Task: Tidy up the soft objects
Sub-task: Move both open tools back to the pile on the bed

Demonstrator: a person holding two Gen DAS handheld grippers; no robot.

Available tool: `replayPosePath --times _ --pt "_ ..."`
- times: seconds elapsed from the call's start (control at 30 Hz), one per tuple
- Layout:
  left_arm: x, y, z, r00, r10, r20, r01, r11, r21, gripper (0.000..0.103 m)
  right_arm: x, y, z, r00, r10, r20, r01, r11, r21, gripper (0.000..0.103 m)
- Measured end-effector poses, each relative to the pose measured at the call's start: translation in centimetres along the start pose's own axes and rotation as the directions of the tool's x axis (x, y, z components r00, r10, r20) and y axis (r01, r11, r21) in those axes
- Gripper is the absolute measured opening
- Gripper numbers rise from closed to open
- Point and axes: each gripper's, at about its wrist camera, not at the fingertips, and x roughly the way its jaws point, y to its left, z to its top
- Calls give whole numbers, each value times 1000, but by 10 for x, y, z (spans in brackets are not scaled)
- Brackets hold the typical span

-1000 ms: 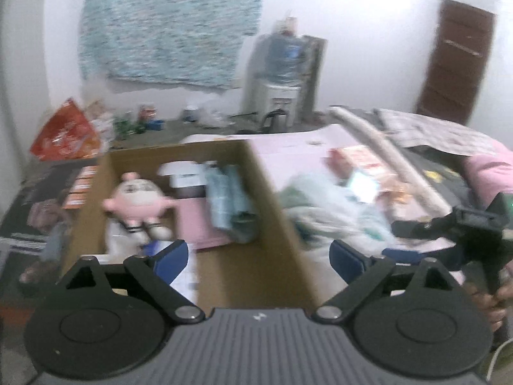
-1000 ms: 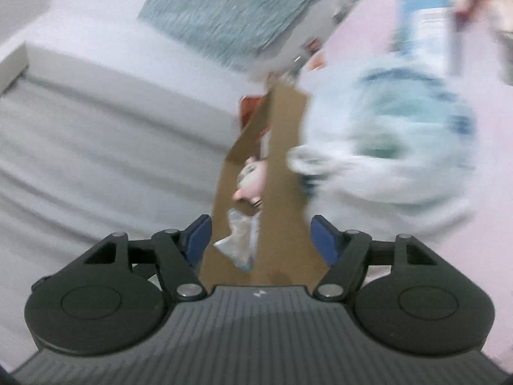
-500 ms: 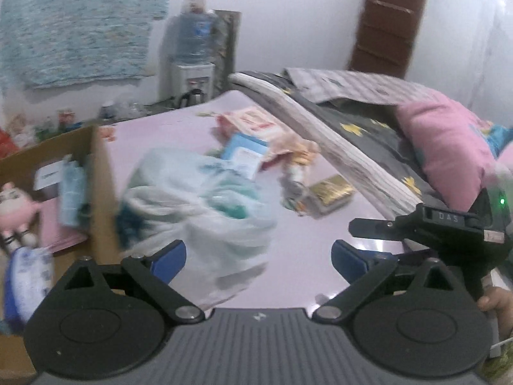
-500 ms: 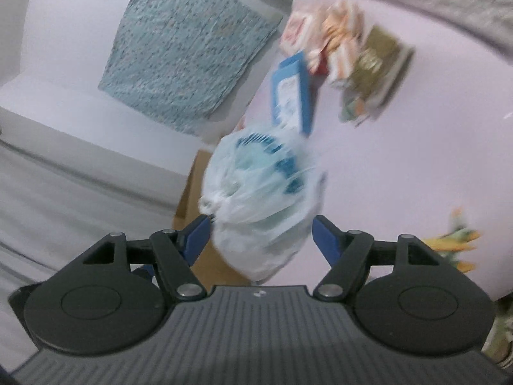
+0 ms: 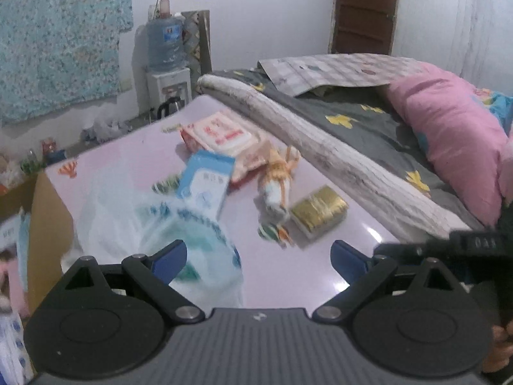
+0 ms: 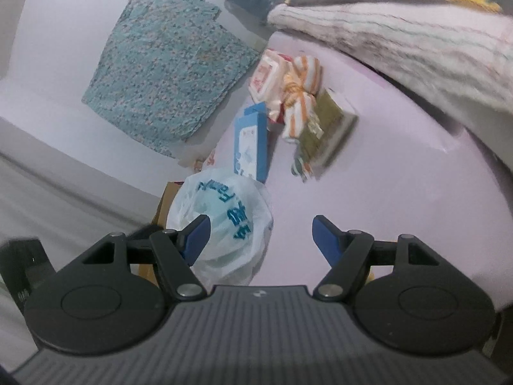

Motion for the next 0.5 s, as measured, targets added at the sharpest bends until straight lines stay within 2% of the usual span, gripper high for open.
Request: replayPosePath --times 0.1,0.3,0.43,0.5 --pt "8 10 18 1000 25 2 -25 1000 -5 97 7 13 18 1000 1 14 0 998 -62 71" --pt "21 29 40 998 60 3 -59 998 -28 97 42 45 69 997 -54 46 63 971 -231 71" --pt "31 42 51 997 77 -17 -78 996 -49 95 86 54 99 991 -133 21 133 947 -291 71" --pt "35 47 54 996 85 -29 -86 995 -57 95 107 55 109 979 -201 17 196 927 -321 71"
